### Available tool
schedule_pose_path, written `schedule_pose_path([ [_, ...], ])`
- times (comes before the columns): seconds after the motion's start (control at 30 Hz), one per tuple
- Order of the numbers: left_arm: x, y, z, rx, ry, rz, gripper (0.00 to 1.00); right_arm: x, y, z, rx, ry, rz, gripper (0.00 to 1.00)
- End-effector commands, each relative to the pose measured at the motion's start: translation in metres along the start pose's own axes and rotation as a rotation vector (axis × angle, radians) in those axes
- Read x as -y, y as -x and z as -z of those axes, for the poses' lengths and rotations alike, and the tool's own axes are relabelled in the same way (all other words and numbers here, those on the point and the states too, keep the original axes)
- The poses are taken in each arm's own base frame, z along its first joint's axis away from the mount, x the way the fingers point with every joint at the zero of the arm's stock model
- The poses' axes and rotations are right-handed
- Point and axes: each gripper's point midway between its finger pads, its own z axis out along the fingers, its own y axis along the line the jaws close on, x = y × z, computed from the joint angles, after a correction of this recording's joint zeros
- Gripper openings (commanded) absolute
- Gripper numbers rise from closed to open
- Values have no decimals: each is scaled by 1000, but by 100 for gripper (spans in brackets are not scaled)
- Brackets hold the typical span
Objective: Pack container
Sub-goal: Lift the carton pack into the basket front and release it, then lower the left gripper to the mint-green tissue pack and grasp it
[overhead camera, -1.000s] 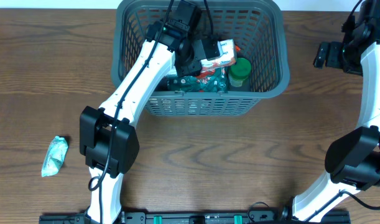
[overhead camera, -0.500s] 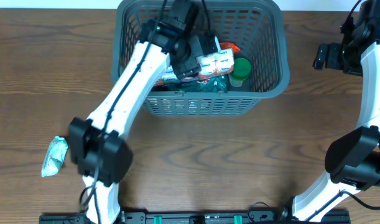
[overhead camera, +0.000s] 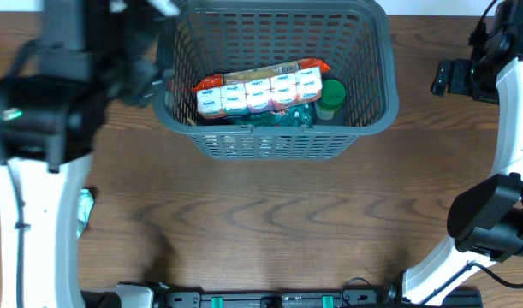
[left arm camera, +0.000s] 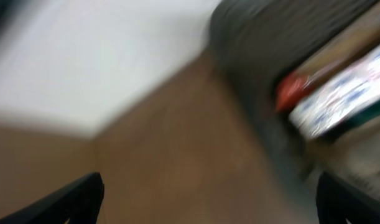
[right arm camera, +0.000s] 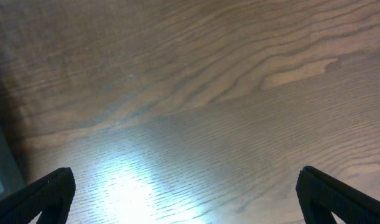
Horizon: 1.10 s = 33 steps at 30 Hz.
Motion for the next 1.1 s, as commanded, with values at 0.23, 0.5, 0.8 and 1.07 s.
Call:
schedule_pose_path([
  [0.23, -29, -119, -21, -262, -100, 435, 90, -1, -2, -4, -10, 0, 19, 99],
  [0.5, -21, -191, -39, -261, -47, 633, 90, -1, 5, -4, 18, -1, 16, 99],
  [0.8, 44, -297, -99, -466, -71, 532, 99, -1, 10, -3, 38, -3, 14, 99],
  [1.07, 81, -336, -122, -602, -190, 480, 99, 0, 13, -3, 51, -3, 12, 99],
])
